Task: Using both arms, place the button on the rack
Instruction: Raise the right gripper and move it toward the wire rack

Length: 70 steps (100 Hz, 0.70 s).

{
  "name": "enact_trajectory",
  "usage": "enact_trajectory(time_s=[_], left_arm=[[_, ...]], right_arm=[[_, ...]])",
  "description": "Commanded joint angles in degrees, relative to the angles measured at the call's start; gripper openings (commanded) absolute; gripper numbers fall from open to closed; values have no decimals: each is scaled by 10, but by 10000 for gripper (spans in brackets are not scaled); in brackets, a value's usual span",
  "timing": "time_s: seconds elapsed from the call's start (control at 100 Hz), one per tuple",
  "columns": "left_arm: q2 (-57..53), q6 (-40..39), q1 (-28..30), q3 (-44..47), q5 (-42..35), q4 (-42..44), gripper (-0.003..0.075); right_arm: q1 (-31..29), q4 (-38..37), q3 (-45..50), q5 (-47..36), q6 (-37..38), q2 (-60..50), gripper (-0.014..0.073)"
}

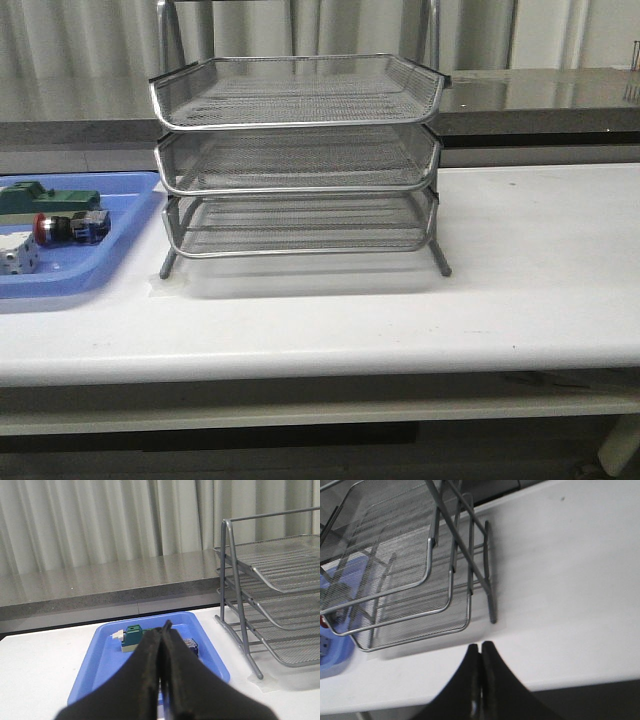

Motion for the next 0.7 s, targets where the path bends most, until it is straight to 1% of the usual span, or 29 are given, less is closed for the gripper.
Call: enact_trajectory(time_s=[0.0,0.06,0.14,0.29,0.39,0.46,0.64,0.69], left_arm=[[-18,-5,1,32,-47,-2,-21],[-18,-5,1,32,-47,-2,-21],[-18,-5,1,32,-47,-2,-21],[-18,-5,1,32,-47,-2,-21],[-18,-5,1,32,-47,-2,-21],[-18,-5,1,32,-47,-2,-21],[-18,-5,1,32,-47,-2,-21],[-18,-5,1,32,-47,-2,-21]], right_arm=[[-4,80,-21,-37,0,33,-60],[-4,123,-21,-33,-1,59,-60],[-4,152,-21,-32,-1,91,-60],[-3,163,-21,-22,-7,130,-60],[-3,163,-21,-17,-13,145,-45],[-3,167,-21,-17,-13,151,4],[-3,195,-21,-19,-13,163,230],[-3,202,-21,-19,-15,168,260]])
